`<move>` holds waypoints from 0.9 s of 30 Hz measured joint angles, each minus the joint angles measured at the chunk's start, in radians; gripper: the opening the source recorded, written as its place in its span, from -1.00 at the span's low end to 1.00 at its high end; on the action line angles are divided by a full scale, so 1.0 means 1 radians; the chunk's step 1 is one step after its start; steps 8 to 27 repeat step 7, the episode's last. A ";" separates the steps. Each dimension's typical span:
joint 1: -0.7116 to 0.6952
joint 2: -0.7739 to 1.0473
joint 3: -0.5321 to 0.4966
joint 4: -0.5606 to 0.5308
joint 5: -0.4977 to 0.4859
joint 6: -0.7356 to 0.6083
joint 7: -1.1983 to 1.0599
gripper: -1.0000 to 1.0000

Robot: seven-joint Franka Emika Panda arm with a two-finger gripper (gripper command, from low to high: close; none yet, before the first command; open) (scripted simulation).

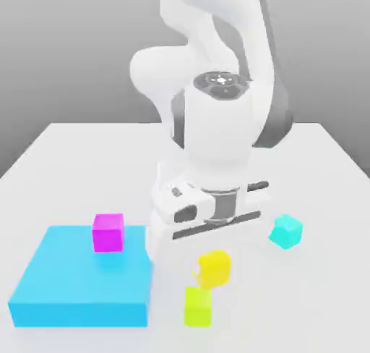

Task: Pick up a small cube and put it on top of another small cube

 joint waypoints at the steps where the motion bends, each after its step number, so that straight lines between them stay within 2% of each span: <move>1: 0.000 0.029 0.002 -0.002 0.005 0.030 0.000 -1.00; 3: -0.002 0.096 0.006 0.000 0.012 0.096 -0.003 -1.00; 4: -0.004 0.127 0.008 0.002 0.014 0.125 -0.004 1.00; 27: -0.004 0.127 0.008 0.002 0.014 0.125 -0.004 1.00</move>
